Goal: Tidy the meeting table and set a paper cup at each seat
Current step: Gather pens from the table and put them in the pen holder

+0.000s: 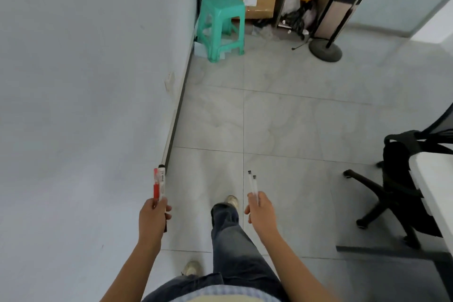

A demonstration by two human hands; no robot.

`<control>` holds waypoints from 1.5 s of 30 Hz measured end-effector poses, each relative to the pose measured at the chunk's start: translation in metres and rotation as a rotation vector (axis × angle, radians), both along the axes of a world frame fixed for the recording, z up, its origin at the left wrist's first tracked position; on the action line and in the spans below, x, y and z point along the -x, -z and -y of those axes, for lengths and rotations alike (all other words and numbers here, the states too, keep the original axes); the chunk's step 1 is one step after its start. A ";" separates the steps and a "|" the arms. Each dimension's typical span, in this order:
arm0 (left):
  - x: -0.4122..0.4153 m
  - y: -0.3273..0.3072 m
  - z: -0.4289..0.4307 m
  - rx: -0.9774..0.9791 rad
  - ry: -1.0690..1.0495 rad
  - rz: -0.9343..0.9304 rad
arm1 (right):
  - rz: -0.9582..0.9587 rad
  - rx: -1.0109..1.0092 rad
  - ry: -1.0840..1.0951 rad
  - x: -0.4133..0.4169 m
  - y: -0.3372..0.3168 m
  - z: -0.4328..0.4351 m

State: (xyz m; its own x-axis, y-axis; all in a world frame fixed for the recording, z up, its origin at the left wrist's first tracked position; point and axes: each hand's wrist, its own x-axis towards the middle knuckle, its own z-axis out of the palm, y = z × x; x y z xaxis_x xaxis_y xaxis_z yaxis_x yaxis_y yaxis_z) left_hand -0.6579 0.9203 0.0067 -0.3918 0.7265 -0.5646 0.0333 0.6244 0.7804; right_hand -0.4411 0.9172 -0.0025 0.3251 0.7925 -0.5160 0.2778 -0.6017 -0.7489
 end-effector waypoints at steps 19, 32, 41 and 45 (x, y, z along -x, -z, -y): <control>-0.179 -0.018 -0.298 -0.008 0.155 -0.035 | -0.014 -0.026 0.086 -0.167 -0.002 -0.264; -0.273 -0.013 -0.562 -0.035 0.159 -0.028 | 0.075 -0.070 0.137 -0.289 -0.023 -0.508; -0.354 -0.019 -0.680 -0.010 0.281 0.013 | 0.042 0.047 0.306 -0.350 -0.007 -0.595; -0.380 -0.009 -0.736 0.004 0.248 -0.016 | 0.043 -0.018 0.302 -0.390 -0.006 -0.667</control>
